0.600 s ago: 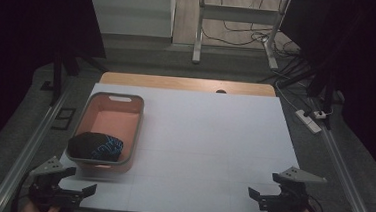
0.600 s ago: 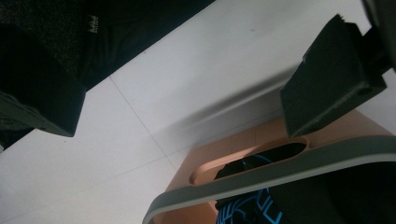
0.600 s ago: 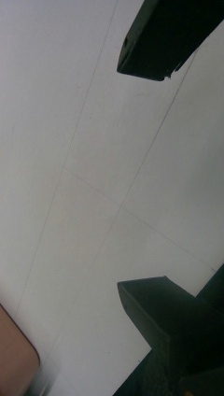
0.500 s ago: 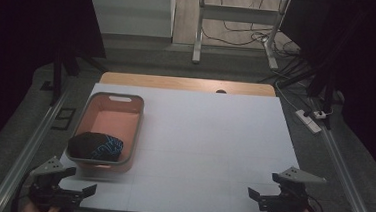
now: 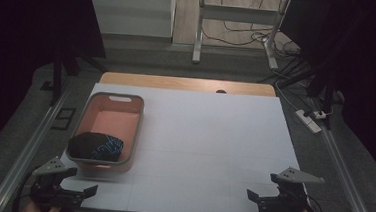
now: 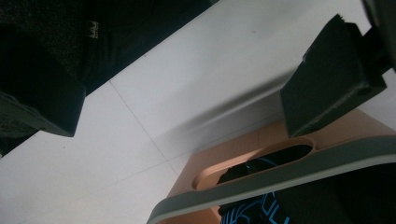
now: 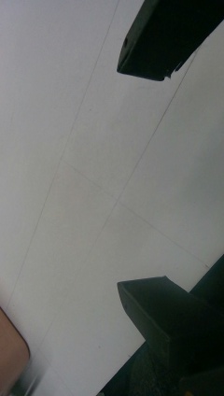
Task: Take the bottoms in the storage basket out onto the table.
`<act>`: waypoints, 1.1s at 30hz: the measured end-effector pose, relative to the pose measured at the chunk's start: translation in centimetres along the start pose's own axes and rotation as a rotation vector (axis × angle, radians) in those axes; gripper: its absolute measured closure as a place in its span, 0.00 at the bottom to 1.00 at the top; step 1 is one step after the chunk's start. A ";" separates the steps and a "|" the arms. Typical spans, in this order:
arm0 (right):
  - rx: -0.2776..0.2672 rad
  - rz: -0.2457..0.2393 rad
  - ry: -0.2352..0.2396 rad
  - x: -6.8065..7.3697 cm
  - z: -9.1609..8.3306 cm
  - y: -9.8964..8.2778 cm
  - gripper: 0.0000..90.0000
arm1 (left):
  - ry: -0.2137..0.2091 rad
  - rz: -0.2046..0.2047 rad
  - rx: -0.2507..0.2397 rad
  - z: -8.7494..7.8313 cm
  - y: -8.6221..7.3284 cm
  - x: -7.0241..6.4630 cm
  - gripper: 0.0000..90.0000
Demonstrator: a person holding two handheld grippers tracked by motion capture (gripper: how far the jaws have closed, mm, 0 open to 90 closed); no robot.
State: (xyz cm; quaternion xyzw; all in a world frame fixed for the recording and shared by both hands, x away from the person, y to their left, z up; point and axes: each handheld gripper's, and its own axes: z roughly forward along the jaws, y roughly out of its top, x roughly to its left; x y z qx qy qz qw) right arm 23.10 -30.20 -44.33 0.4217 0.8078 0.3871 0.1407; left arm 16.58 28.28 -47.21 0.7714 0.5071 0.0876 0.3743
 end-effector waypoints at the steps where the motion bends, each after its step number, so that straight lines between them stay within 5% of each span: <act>1: 0.001 0.000 0.002 0.0 0.0 0.0 0.00 | 0.000 0.000 0.000 0.0 0.0 0.0 0.00; 20: 0.034 -0.019 0.013 0.1 0.3 0.1 0.00 | 0.033 -0.002 0.013 -0.2 0.3 0.0 0.00; 27: 0.049 -0.011 0.027 0.0 0.5 0.2 0.00 | 0.014 0.000 -0.003 -0.3 0.5 0.2 0.00; 33: 0.053 -0.017 0.030 0.1 0.5 0.2 0.00 | 0.003 0.013 0.029 -0.2 0.8 0.4 0.00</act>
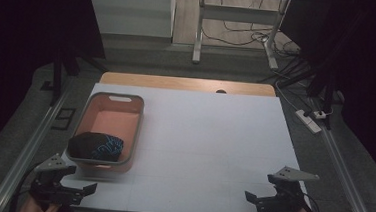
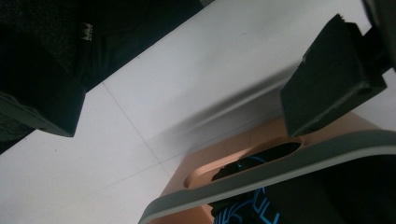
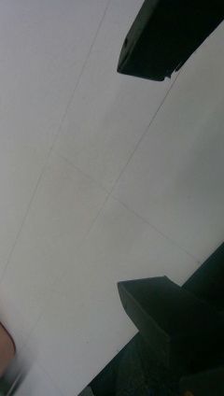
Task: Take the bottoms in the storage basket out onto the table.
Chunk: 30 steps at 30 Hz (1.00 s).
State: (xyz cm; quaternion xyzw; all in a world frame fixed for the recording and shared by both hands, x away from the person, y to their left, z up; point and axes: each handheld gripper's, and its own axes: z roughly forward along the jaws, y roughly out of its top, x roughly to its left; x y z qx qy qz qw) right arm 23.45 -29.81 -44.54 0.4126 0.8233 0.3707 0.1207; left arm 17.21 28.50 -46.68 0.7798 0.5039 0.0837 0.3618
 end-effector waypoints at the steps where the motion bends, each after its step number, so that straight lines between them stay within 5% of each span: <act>1: 0.001 -0.001 0.001 0.0 0.0 0.0 0.00 | -0.007 0.003 -0.001 0.0 0.0 0.1 0.00; 6: 0.006 -0.009 0.001 0.1 0.1 0.0 0.00 | -0.038 0.010 -0.005 -0.1 0.2 0.2 0.00; 21: 0.024 -0.027 0.012 0.2 0.3 0.1 0.00 | 0.027 0.024 -0.023 -0.3 2.0 0.5 0.00; 30: 0.037 -0.034 0.011 0.2 0.4 0.2 0.00 | 0.030 0.020 -0.021 -0.3 2.8 0.9 0.00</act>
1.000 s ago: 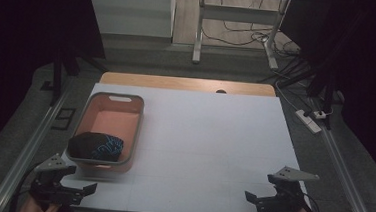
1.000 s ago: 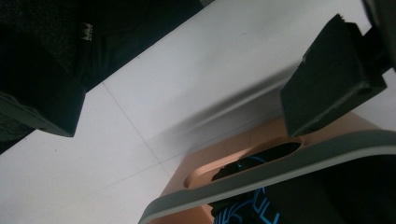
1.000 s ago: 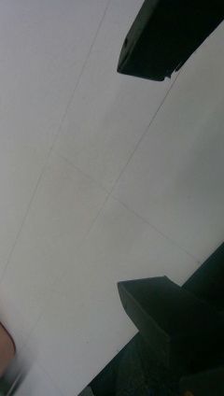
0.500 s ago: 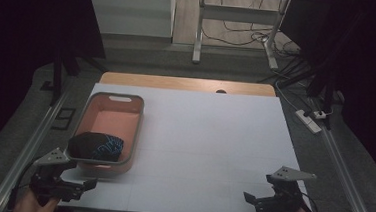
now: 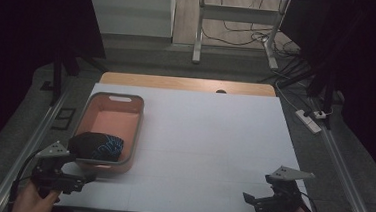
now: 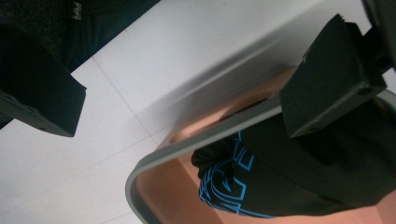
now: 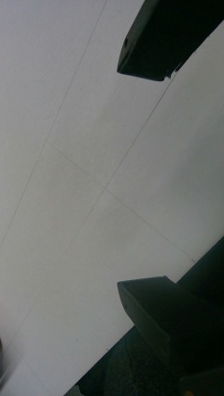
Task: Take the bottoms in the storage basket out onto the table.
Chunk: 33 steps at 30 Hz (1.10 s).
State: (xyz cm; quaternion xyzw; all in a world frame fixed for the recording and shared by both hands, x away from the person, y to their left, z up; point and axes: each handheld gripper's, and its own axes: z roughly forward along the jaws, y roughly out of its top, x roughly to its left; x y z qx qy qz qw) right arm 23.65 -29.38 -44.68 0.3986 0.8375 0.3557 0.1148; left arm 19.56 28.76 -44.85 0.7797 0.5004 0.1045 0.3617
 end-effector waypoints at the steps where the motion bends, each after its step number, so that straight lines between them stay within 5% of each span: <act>1: 0.002 0.001 0.001 0.0 0.0 0.0 0.00 | 0.007 0.005 0.000 -0.1 0.3 0.1 0.00; 33: 0.013 -0.014 0.008 0.1 0.2 0.1 0.00 | 0.077 0.013 0.059 1.7 4.3 3.1 0.02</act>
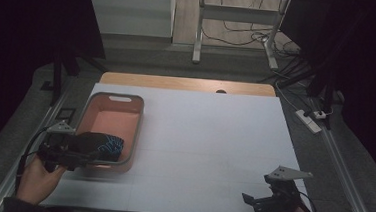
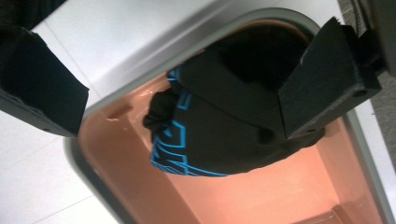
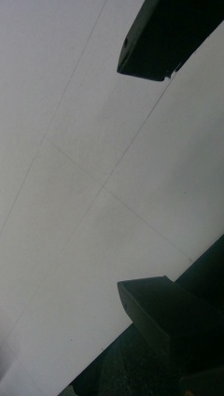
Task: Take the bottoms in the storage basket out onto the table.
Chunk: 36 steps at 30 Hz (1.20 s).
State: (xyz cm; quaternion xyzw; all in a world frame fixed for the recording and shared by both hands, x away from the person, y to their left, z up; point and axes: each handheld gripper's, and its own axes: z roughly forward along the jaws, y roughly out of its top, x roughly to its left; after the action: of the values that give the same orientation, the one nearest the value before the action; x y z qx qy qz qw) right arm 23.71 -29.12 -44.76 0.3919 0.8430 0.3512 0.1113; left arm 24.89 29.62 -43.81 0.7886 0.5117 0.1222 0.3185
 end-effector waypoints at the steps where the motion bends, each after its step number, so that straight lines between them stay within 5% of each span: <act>1: 0.000 -0.002 -0.001 0.0 0.0 0.0 0.00 | 0.001 -0.003 0.006 0.2 0.1 0.2 0.02; 11: 0.005 -0.008 -0.001 0.1 0.1 0.1 0.00 | -0.022 -0.011 0.077 2.0 1.8 1.5 0.00; 23: 0.010 -0.014 -0.004 0.1 0.1 0.1 0.00 | -0.048 0.028 0.190 5.1 4.5 2.6 0.00; 36: 0.008 -0.012 -0.006 0.1 0.1 0.1 0.00 | -0.053 0.029 0.331 8.3 4.7 3.4 0.00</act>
State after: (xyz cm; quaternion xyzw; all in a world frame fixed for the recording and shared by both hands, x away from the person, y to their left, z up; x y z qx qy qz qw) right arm 23.71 -28.92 -44.78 0.3881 0.8466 0.3458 0.1143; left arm 34.14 28.22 -47.72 0.8404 0.5050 0.0201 0.1959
